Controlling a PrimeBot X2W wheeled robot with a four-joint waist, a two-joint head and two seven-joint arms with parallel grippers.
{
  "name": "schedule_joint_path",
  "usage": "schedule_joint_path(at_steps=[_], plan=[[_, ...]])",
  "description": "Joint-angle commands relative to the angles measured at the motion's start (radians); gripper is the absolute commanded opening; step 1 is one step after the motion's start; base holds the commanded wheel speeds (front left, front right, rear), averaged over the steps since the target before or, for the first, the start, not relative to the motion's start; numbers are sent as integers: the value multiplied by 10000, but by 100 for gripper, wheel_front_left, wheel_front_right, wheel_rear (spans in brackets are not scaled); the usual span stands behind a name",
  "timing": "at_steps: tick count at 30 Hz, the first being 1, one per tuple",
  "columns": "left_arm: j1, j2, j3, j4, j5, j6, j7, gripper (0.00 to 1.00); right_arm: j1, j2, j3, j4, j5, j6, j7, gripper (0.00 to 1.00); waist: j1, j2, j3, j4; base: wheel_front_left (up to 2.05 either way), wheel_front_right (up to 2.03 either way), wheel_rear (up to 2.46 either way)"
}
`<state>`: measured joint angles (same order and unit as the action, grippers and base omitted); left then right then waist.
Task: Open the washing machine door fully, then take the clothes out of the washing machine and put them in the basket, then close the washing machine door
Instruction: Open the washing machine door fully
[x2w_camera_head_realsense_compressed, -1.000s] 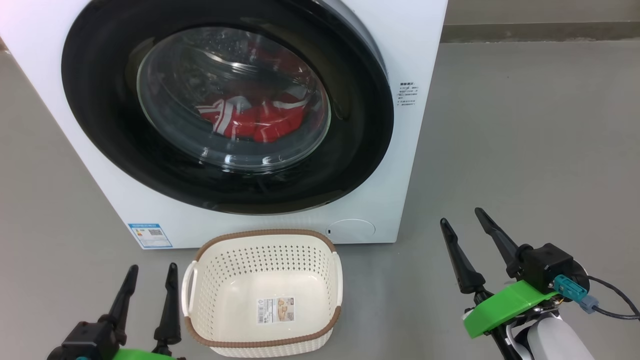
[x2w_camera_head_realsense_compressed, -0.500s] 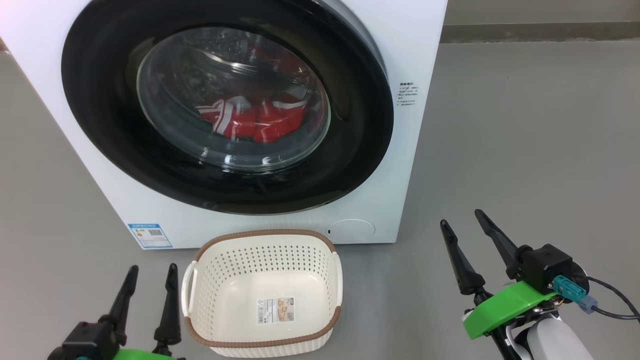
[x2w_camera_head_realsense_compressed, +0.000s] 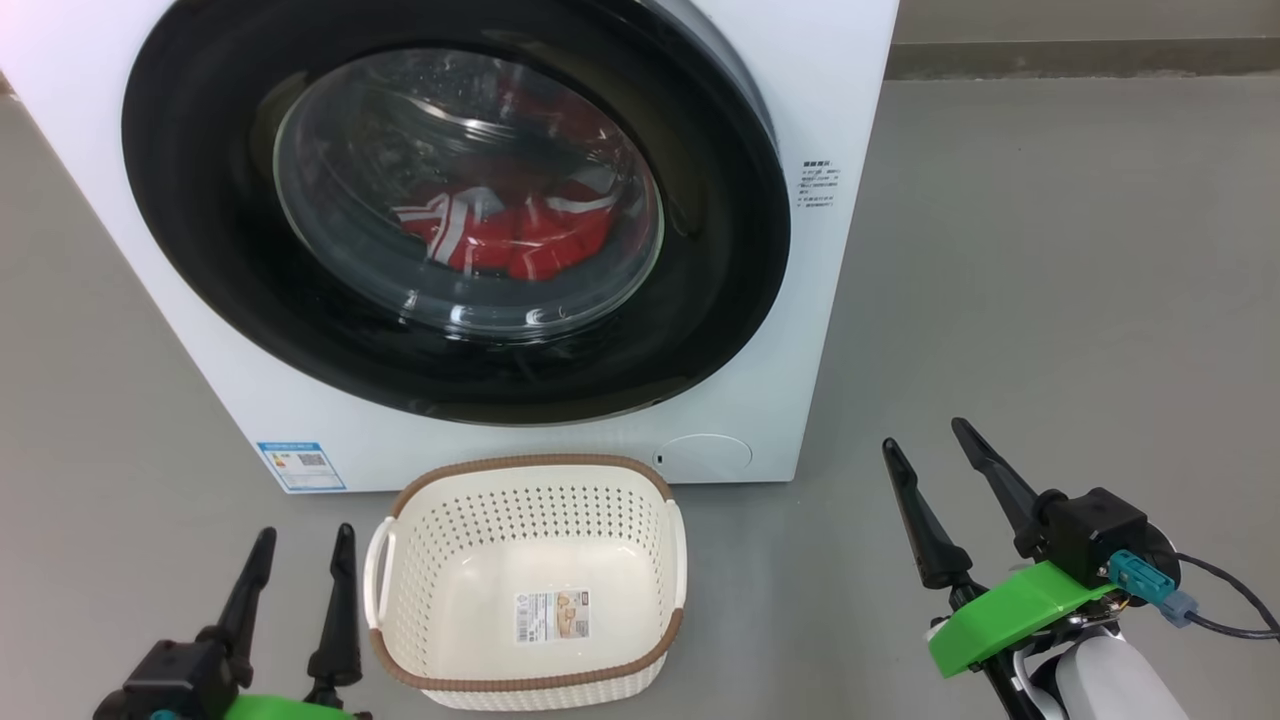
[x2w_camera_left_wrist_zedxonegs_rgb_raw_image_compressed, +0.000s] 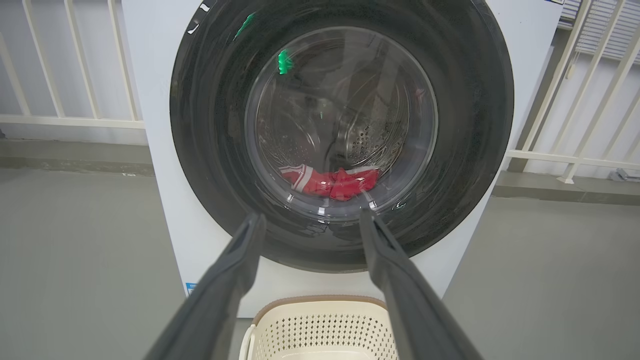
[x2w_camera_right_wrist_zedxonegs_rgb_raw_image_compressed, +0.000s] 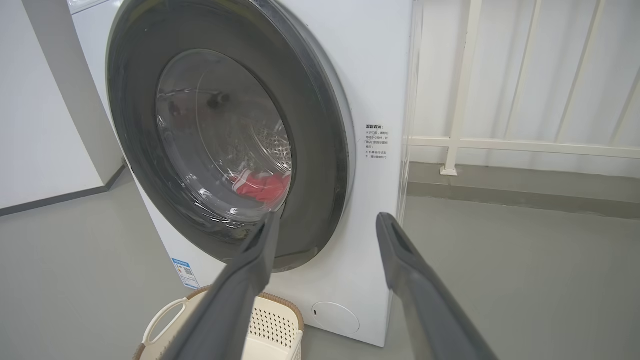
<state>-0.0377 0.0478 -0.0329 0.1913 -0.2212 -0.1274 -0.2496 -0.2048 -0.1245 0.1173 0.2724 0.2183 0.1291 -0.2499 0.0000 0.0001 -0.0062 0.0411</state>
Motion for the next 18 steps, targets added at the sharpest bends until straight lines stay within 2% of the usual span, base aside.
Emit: schedule_joint_path(at_steps=[1, 18], plan=[[-495, 158, 314, -209, 82, -30, -122, 100, -273, 27, 173, -226, -12, 16, -118, 100, 0, -1, 21, 13, 0, 0, 0], [-663, 228, 264, -363, 83, -32, -122, 100, -1073, -241, -341, -243, 285, 16, -118, 100, 0, -1, 545, 148, 0, 0, 0]])
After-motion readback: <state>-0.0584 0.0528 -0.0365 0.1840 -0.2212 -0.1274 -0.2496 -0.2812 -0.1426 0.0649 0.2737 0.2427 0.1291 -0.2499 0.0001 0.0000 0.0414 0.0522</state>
